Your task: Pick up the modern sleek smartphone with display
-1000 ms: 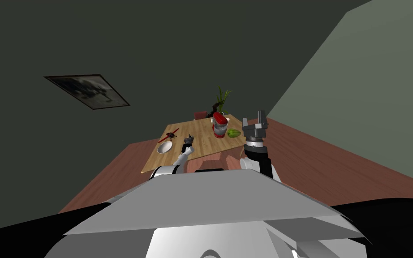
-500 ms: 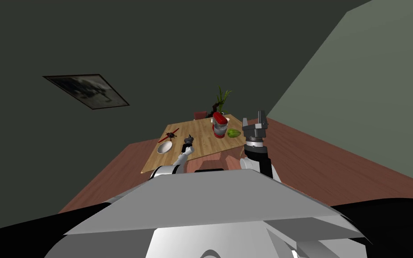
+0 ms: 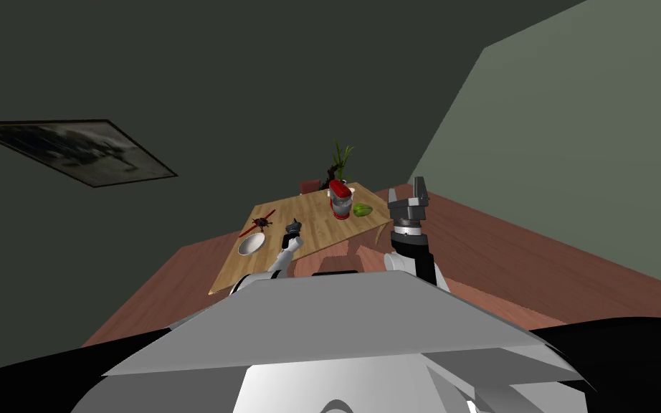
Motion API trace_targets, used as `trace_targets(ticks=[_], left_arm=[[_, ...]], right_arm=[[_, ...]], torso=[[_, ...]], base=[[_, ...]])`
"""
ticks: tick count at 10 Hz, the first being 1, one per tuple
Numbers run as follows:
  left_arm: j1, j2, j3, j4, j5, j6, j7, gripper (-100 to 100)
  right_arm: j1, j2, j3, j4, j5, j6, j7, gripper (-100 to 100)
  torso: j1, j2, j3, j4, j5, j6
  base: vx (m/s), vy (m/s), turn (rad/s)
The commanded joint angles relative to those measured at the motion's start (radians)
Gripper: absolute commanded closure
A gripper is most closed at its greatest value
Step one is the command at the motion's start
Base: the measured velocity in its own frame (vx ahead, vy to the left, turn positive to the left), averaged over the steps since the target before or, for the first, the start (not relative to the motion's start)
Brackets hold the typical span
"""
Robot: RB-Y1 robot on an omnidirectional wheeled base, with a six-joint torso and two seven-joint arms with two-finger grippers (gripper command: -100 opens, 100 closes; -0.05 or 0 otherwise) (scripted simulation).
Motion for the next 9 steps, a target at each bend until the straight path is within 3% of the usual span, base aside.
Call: trace_targets(ticks=[1,2,3,4,5,6,7,8,9], left_arm=[[0.023,-0.006,0.019,-0.034,0.039,0.014,-0.036,100],[0.066,0.016,0.033,-0.079,0.075,0.026,-0.064,100],[0.066,0.016,0.033,-0.082,0.09,0.026,-0.064,100],[0.109,0.037,0.047,-0.122,0.126,0.038,-0.092,100],[0.109,0.037,0.047,-0.131,0.141,0.038,-0.092,100],[0.151,0.059,0.061,-0.167,0.177,0.05,-0.12,100],[0.151,0.059,0.061,-0.179,0.191,0.05,-0.12,100],[0.194,0.08,0.075,-0.228,0.231,0.063,-0.148,100],[0.194,0.08,0.075,-0.228,0.242,0.063,-0.148,100]], right_arm=[[0.0,0.0,0.0,0.0,0.0,0.0,0.0,0],[0.0,0.0,0.0,0.0,0.0,0.0,0.0,0],[0.0,0.0,0.0,0.0,0.0,0.0,0.0,0],[0.0,0.0,0.0,0.0,0.0,0.0,0.0,0],[0.0,0.0,0.0,0.0,0.0,0.0,0.0,0],[0.0,0.0,0.0,0.0,0.0,0.0,0.0,0],[0.0,0.0,0.0,0.0,0.0,0.0,0.0,0],[0.0,0.0,0.0,0.0,0.0,0.0,0.0,0],[0.0,0.0,0.0,0.0,0.0,0.0,0.0,0]], torso=[[0.0,0.0,0.0,0.0,0.0,0.0],[0.001,-0.001,-0.001,0.0,0.0,-0.001],[0.001,-0.002,-0.001,-0.001,0.0,-0.001],[0.001,-0.003,-0.002,-0.002,0.001,-0.001],[0.002,-0.002,-0.003,-0.003,0.002,-0.002],[0.002,-0.003,-0.003,-0.003,0.002,-0.002],[0.003,-0.003,-0.003,-0.004,0.002,-0.002],[0.003,-0.003,-0.003,-0.003,0.002,-0.003],[0.003,-0.003,-0.003,-0.003,0.003,-0.001]], base=[[-0.033,-0.015,-0.117],[-0.031,-0.031,-0.225],[-0.023,-0.023,-0.161],[-0.02,-0.033,-0.28],[-0.021,-0.024,-0.149],[-0.03,-0.03,-0.273],[-0.028,-0.023,-0.146],[-0.033,-0.032,-0.32],[-0.026,-0.024,-0.155]])
